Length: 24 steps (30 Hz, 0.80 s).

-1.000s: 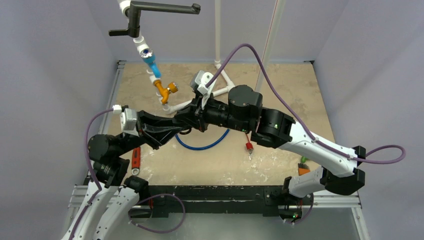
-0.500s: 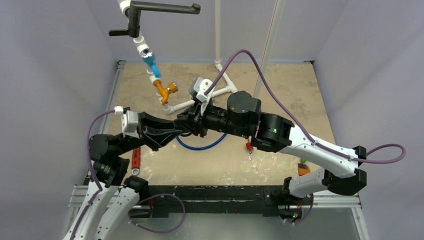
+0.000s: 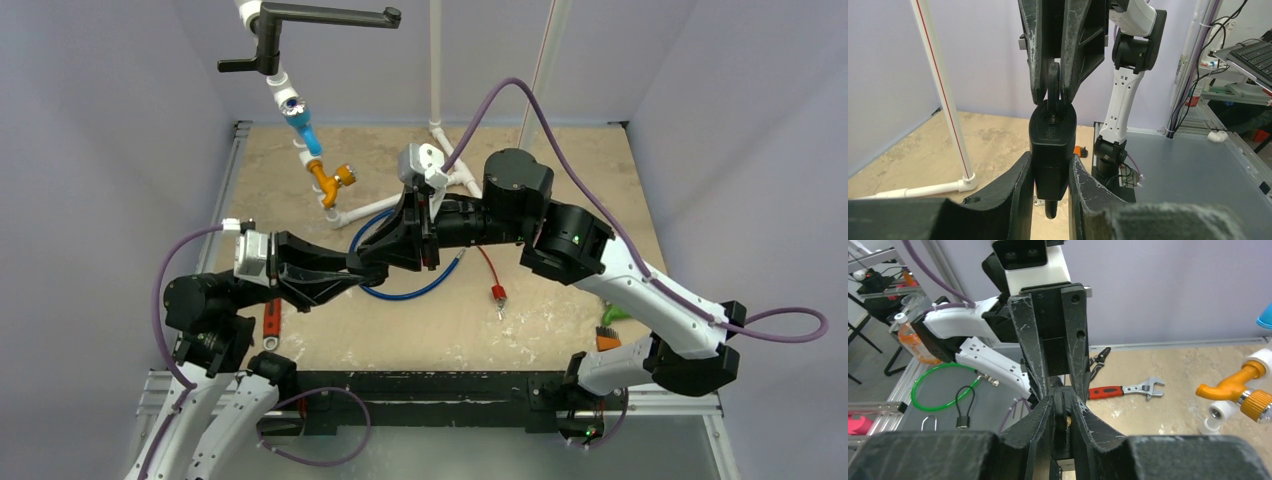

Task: Unlock with the key
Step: Unlock the lock.

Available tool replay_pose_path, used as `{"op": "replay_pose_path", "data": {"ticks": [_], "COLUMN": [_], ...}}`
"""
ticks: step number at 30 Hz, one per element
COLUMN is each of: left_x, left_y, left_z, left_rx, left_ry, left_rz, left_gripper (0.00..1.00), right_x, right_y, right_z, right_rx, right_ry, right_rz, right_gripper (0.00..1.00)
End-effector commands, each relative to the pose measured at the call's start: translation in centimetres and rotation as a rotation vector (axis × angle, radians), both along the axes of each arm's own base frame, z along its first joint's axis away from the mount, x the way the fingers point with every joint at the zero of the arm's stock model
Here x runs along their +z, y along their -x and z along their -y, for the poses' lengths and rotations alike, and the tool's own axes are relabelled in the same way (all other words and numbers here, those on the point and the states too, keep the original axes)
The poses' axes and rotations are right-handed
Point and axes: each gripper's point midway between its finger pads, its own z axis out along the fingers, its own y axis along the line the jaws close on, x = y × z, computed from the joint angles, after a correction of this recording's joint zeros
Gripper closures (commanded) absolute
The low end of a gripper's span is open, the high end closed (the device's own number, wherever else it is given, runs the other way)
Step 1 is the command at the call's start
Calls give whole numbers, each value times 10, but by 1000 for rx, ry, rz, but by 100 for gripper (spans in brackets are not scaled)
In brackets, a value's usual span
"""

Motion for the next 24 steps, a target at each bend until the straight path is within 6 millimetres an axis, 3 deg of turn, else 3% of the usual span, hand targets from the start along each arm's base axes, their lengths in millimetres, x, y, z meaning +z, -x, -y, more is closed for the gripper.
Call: {"op": "replay_pose_path", "data": {"ticks": [1,10,18,24], "left_x": [36,33,33,35], "left_y": [17,10,6,11], "left_z": [-7,-8,-19,-35], "left_rx": [6,32,103,172], "left_ry": [69,97,200,302], "left_rz": [126,93,84,105], "left_gripper": [100,100,100,100], "right_x": [22,15,20,3], "right_y": [17,11,8,16], "right_z": [10,-2,-16,-39], "right_rx": [83,83,104,160], "right_ry": [-42,-3,20,76], "right_rz": [28,20,1,-50], "right_gripper": [84,100,100,100]}}
